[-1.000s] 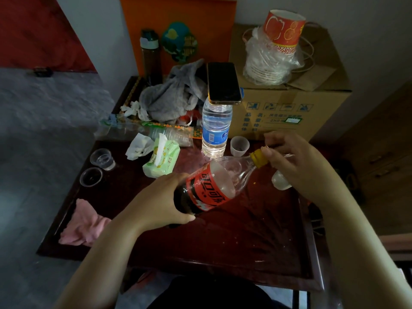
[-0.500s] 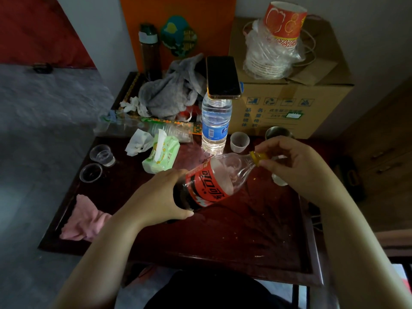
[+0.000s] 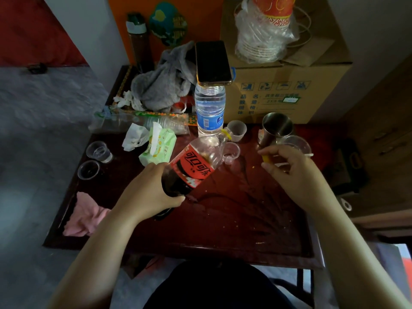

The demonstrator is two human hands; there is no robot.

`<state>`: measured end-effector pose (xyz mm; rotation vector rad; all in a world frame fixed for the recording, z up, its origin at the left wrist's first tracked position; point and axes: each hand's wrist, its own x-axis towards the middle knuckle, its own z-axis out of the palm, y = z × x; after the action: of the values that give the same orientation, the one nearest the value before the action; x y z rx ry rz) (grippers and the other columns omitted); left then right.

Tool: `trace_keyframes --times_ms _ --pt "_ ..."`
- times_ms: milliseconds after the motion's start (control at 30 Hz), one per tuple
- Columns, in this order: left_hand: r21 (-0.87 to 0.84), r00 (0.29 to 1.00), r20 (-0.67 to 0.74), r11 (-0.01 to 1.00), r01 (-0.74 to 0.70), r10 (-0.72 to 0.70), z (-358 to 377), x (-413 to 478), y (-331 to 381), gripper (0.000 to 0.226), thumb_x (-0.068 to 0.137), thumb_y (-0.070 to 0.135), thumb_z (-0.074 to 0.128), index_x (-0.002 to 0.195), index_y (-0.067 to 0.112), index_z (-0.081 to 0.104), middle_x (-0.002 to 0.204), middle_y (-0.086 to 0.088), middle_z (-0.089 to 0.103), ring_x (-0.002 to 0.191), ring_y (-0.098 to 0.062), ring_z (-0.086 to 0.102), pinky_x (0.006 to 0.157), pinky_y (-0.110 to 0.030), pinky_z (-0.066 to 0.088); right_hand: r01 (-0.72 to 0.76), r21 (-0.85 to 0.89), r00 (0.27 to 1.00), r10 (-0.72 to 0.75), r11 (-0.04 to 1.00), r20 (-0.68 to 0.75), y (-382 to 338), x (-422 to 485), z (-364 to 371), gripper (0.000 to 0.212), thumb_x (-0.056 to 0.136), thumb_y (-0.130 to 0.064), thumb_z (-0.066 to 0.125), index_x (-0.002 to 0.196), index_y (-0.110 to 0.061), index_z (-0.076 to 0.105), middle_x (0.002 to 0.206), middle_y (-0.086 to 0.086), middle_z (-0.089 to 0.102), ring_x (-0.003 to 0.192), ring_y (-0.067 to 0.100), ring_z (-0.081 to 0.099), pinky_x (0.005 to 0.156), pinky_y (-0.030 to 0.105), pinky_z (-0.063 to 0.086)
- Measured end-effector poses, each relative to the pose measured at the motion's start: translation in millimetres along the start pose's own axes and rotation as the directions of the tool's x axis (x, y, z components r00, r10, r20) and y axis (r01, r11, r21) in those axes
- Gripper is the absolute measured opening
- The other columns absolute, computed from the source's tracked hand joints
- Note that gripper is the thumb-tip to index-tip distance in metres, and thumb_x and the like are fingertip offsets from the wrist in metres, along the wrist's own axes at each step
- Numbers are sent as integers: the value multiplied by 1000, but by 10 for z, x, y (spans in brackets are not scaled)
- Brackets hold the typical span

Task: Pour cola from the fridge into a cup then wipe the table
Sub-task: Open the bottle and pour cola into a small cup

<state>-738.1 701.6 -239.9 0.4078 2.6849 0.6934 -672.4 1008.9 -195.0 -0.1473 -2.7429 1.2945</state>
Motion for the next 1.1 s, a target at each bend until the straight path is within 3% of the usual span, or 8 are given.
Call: trace_keyframes --times_ms 167,400,1100 --pt "157 993 -110 986 62 -45 63 16 69 71 53 55 75 114 31 49 108 8 50 104 -17 54 74 -33 46 -50 16 999 50 999 11 120 -140 64 25 84 -16 68 104 -31 66 101 -13 63 91 -6 57 73 2 40" --pt "211 988 -146 974 86 -56 83 89 137 76 57 54 76 122 26 48 115 6 47 107 -19 51 71 -31 38 -66 -2 998 66 998 -23 245 -226 83 26 84 -17 68 103 -34 64 99 -19 61 90 -6 56 73 4 42" --pt "233 987 -133 965 123 -94 102 202 235 75 57 54 76 119 23 49 109 5 46 106 -21 51 70 -32 37 -107 -6 994 107 994 -26 419 -355 10 25 85 -18 67 102 -37 63 98 -18 59 89 -12 52 73 0 37"
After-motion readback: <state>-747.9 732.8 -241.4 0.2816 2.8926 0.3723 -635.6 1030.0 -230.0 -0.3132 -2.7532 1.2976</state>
